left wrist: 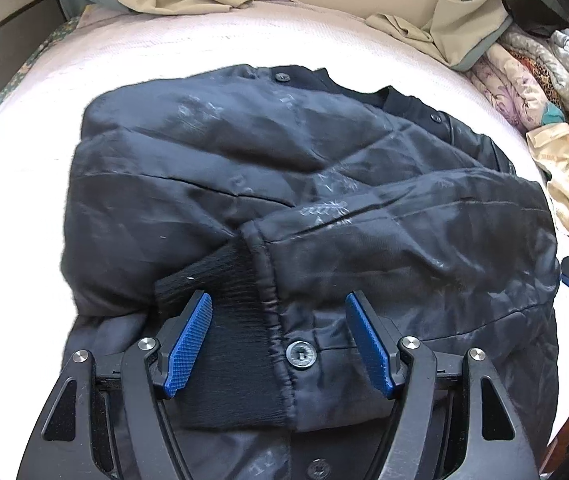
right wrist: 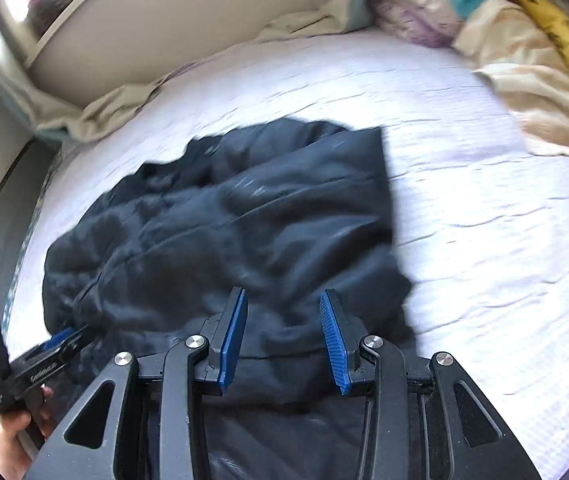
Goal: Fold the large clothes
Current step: 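Press the folded sleeves flat on the jacket with both open tools, then move both tools to the jacket hem and grasp it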
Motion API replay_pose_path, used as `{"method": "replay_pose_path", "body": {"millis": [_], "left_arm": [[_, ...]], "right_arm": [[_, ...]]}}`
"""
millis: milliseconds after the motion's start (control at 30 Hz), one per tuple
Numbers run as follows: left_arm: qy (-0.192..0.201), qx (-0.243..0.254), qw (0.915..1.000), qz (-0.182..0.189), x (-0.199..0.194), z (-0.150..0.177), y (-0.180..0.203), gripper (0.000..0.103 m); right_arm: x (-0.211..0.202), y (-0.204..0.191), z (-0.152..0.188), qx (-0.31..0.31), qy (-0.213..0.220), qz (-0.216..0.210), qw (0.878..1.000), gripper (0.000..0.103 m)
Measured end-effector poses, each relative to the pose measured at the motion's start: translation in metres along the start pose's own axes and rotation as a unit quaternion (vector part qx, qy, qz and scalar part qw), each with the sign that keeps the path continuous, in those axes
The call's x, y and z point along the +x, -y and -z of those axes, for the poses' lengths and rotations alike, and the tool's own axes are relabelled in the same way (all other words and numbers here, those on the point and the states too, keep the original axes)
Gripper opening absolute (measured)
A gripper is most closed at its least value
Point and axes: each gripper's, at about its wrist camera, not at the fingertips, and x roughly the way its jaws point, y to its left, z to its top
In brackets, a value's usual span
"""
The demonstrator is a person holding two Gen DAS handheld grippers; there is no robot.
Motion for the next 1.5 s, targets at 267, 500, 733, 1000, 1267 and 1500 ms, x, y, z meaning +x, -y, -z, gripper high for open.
{"method": "replay_pose_path", "body": {"millis": [267, 500, 733, 1000, 1267, 1500], "left_arm": [[0.025, -0.007, 0.9994, -0.023, -0.025, 0.001, -0.021, 0.078], [0.033, 0.005, 0.9986, -0.040, -0.040, 0.009, -0.026, 0.078], [0.051, 0.023, 0.9969, -0.056, -0.063, 0.019, -0.028, 0.079], [0.061, 0.026, 0.9957, -0.065, -0.085, 0.031, -0.038, 0.080], [0.030, 0.002, 0.9994, -0.013, -0.118, 0.055, -0.054, 0.085], [0.000, -0.045, 0.9987, 0.023, -0.145, 0.104, -0.105, 0.085]], "right_arm": [[-0.008, 0.034, 0.000, 0.057, -0.024, 0.006, 0.998, 0.035], [-0.012, 0.031, 0.009, 0.040, -0.041, 0.003, 0.998, 0.040], [-0.021, 0.026, 0.026, 0.008, -0.055, 0.019, 0.998, 0.046], [-0.013, 0.019, 0.063, -0.052, -0.081, 0.054, 0.994, 0.049], [0.014, 0.020, 0.089, -0.100, -0.087, 0.089, 0.987, 0.051], [-0.016, 0.022, 0.083, -0.090, -0.100, 0.036, 0.990, 0.054]]}}
